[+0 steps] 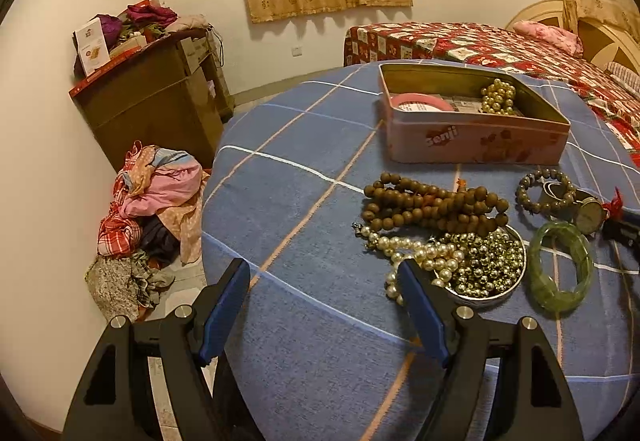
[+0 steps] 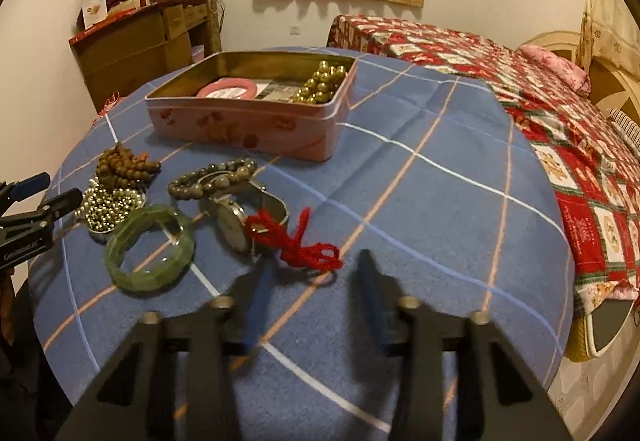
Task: Organize jewelry
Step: 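Grasp the red cord with the right tool while the left tool grasps the brown wooden beads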
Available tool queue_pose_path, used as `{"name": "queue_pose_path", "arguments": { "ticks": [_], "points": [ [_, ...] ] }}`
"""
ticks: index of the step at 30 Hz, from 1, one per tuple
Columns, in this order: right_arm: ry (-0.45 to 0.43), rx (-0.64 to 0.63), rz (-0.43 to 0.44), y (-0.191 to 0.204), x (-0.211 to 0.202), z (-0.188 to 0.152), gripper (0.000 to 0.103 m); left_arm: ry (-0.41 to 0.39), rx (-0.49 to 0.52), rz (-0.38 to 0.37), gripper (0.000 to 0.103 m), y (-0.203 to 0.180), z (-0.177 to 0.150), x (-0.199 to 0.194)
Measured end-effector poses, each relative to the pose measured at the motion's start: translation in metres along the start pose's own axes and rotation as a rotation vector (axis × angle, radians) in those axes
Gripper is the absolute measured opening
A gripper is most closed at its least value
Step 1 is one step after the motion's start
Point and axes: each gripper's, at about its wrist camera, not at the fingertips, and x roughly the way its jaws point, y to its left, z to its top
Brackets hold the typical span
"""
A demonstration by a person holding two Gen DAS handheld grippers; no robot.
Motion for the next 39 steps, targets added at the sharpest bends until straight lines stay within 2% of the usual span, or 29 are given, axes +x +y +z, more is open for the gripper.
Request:
{"name": "queue_pose_path", "arguments": {
  "ticks": [1,13,22,25,28,36,39],
  "points": [
    [-0.003,0.004,0.008,-0.001,-0.001,-0.001,0.005,0.002,0.002,0.000,0.076,0.000,0.000,0.000],
    [-0.121,0.039,0.006,-0.002,-0.030,0.010,0.003,-0.029,-0.022,-0.023,0.076,0.004,0.008,-0.009],
    [-0.191,0.060,0.004,-0.005,-0.049,0.021,0.002,-0.057,0.052,-0.056,0.076,-0.017,0.016,-0.015],
    [-0.193,0.061,-0.037,-0.006,-0.046,0.023,0.002,-0.056,0.072,-0.039,0.076,-0.025,0.020,-0.013],
    [-0.185,0.060,-0.075,-0.008,-0.041,0.022,0.002,-0.063,0.080,-0.056,0.076,-0.031,0.024,-0.014],
    [-0.190,0.051,-0.070,-0.008,-0.039,0.023,0.002,-0.046,0.150,-0.078,0.076,-0.057,0.036,0.001],
    [-0.186,0.047,-0.067,-0.007,-0.036,0.022,0.002,-0.022,0.143,-0.103,0.076,-0.059,0.038,0.009]
  ]
}}
